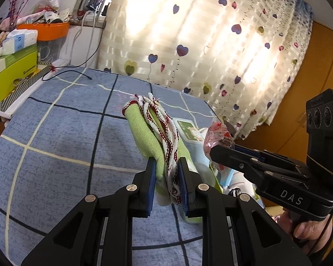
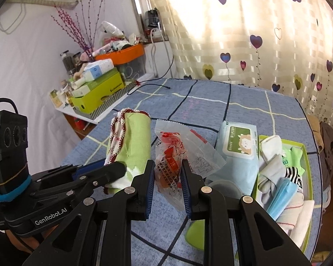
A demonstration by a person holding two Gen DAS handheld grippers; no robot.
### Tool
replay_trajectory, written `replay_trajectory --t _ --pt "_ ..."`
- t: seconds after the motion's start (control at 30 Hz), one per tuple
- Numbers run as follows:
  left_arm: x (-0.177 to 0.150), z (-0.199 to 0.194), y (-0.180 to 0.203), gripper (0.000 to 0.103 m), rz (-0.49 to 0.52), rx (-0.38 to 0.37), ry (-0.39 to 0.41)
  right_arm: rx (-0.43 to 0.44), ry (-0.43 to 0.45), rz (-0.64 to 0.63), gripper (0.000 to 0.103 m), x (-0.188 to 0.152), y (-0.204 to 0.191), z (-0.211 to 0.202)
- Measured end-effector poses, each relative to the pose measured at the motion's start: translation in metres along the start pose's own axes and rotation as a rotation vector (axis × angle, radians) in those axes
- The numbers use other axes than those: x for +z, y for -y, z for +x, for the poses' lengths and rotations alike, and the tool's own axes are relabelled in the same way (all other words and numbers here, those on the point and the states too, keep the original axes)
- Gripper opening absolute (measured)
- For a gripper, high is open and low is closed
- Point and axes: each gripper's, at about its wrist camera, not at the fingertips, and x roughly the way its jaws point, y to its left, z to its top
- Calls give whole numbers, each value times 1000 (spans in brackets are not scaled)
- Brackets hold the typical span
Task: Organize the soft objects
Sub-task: 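Carry the green towel and plastic bag with both grippers over the tray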
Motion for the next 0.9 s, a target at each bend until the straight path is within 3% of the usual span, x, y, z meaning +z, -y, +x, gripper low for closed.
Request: replay_trajectory --t 0.9 --pt "-2 25 78 20 131 -110 -56 -110 103 149 21 -28 82 -75"
